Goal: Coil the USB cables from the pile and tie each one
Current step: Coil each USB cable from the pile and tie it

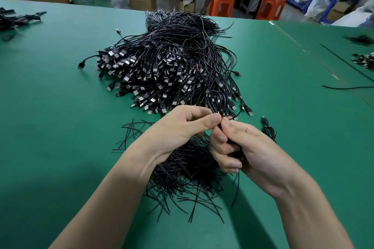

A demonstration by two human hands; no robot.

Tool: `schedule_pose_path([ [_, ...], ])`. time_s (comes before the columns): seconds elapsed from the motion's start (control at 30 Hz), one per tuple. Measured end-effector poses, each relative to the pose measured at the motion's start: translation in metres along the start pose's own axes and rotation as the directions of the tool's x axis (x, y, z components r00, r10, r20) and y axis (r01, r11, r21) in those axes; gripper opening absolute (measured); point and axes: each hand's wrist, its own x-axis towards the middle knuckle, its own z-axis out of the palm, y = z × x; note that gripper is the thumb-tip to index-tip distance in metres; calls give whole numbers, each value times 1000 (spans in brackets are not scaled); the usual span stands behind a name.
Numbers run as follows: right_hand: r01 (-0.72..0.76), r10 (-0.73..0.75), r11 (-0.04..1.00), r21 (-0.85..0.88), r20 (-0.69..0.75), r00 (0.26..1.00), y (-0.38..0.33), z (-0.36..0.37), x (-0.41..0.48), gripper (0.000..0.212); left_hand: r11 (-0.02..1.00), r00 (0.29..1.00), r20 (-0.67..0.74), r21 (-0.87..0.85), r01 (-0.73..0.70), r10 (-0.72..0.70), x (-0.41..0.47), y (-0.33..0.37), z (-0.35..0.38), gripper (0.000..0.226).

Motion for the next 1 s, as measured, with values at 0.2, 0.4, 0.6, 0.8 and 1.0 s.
schedule_pose_path([
  [0.2,-14,11,997,73,43,999,2,-2,0,33,998,999,-4,-41,-50,50,1,-1,0,19],
  [0.4,-13,-1,976,218,64,998,10,-1,2,32,985,999,29,-172,-27,33,2,-5,8,26],
  [0.6,-46,-10,890,453,120,993,10,3,2,30,976,1000,-16,-218,-24,21,3,-1,11,26],
  [0.8,47,-38,969,242,-41,998,10,7,3,30,986,998,-54,-161,-51,43,3,2,13,27],
  [1.0,55,-37,984,172,-103,994,9,9,1,30,989,994,-102,-142,-48,34,6,-1,16,25],
])
